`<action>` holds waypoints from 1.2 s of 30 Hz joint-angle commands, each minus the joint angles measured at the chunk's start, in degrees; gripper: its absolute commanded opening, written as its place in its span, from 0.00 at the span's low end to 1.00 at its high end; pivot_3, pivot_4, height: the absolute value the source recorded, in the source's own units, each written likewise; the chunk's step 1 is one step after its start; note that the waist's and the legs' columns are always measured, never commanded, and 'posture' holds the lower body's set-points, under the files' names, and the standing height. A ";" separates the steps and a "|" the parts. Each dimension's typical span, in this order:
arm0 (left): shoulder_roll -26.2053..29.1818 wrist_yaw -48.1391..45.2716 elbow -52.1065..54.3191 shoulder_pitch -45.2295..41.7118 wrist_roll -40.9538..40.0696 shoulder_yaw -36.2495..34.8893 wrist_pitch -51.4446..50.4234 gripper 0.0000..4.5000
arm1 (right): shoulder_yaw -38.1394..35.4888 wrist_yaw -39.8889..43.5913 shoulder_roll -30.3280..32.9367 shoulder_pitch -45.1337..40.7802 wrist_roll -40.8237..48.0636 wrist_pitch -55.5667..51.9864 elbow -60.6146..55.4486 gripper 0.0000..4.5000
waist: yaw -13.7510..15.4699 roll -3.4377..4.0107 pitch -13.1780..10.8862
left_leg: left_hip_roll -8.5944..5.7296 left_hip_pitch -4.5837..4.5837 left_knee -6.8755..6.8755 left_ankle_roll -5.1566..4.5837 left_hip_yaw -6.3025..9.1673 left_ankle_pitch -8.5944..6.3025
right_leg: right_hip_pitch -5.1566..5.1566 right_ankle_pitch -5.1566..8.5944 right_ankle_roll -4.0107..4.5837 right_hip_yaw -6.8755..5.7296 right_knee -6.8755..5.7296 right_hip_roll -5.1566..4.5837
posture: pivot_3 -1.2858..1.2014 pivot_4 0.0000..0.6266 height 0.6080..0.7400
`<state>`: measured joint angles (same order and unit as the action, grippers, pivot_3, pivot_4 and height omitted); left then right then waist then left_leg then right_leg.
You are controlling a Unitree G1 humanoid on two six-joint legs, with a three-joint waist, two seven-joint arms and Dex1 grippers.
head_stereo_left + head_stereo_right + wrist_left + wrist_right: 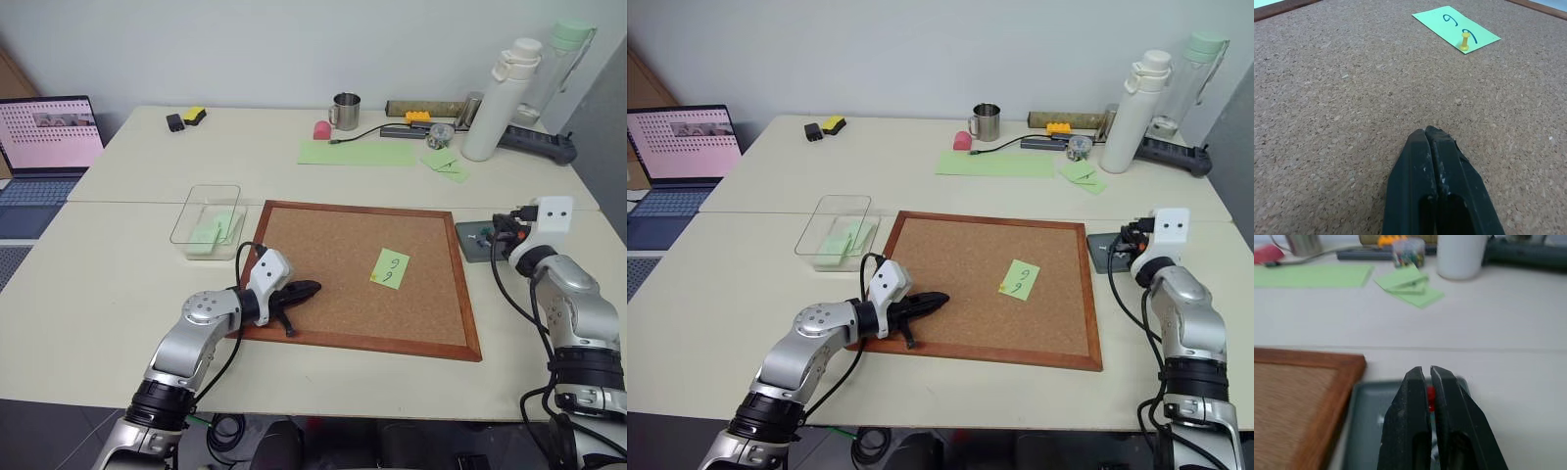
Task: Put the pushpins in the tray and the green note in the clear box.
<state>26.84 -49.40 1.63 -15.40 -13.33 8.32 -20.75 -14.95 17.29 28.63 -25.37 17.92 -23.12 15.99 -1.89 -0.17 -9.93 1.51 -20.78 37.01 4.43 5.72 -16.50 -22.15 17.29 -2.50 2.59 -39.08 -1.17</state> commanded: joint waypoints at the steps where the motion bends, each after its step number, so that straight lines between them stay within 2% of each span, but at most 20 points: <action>1: 0.60 0.03 -0.53 1.75 0.57 0.78 -1.10 0.00 | -0.29 2.11 0.02 -2.11 0.14 1.90 0.70 0.06 | -0.01 0.01 0.00 | 0.00 0.00 0.01 0.00 -0.01 0.00 | 0.00 0.00 0.00 0.01 0.00 0.00 | 0.52 0.24 1.00; 11: 0.53 0.48 0.15 2.23 0.40 0.65 -1.54 0.00 | -1.93 3.67 -0.16 -0.91 1.02 2.50 -0.77 0.57 | -0.02 0.01 0.01 | 0.01 0.00 -0.01 0.00 -0.02 0.00 | 0.00 0.00 0.00 0.01 0.04 0.00 | 0.52 0.24 1.00; 14: 0.58 0.39 0.18 2.21 0.34 0.68 -1.57 0.00 | 0.71 9.72 -0.18 1.37 2.53 4.96 -7.12 0.69 | -0.01 0.01 0.01 | 0.01 -0.01 -0.01 0.00 -0.01 0.00 | -0.01 0.00 0.00 0.00 0.04 0.00 | 0.52 0.24 1.00; 17: 0.68 0.26 0.32 2.31 0.29 0.70 -1.65 0.00 | 5.22 18.48 -1.01 5.57 8.82 0.73 -18.32 0.69 | -0.07 0.04 0.02 | 0.02 -0.01 -0.02 0.00 0.01 0.00 | -0.01 0.00 -0.01 -0.01 0.05 0.00 | 0.52 0.24 1.00; 22: 0.73 0.09 0.42 2.27 0.18 0.87 -1.77 0.00 | 13.25 23.95 -1.57 10.25 10.88 -3.32 -27.91 0.69 | -0.09 0.09 0.06 | 0.03 0.00 -0.01 0.00 0.12 0.00 | 0.05 0.00 -0.01 -0.09 0.04 0.02 | 0.52 0.24 1.00; 28: 0.83 0.16 0.91 2.54 0.02 0.95 -1.89 0.00 | 22.15 21.47 -5.87 10.74 4.49 -1.84 -25.63 0.69 | -0.09 0.08 0.06 | 0.02 0.01 -0.01 0.00 0.12 0.00 | 0.03 0.00 -0.01 -0.09 0.05 0.03 | 0.52 0.24 1.00; 36: 1.18 0.67 2.29 3.78 -0.20 0.53 -2.46 0.00 | 24.43 16.72 -10.27 9.10 -1.29 -1.18 -18.57 0.69 | -0.15 0.08 0.08 | 0.02 0.01 -0.02 0.00 0.14 0.00 | 0.02 0.00 -0.01 -0.10 0.06 0.02 | 0.52 0.24 1.00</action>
<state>27.39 -48.45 4.07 -13.19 -13.86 7.88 -21.68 9.54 35.69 18.93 -15.67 18.20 -24.83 -4.05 -2.03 -0.08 -9.85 1.53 -20.74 36.99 4.44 5.87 -16.50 -22.12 17.29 -2.51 2.49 -39.04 -1.14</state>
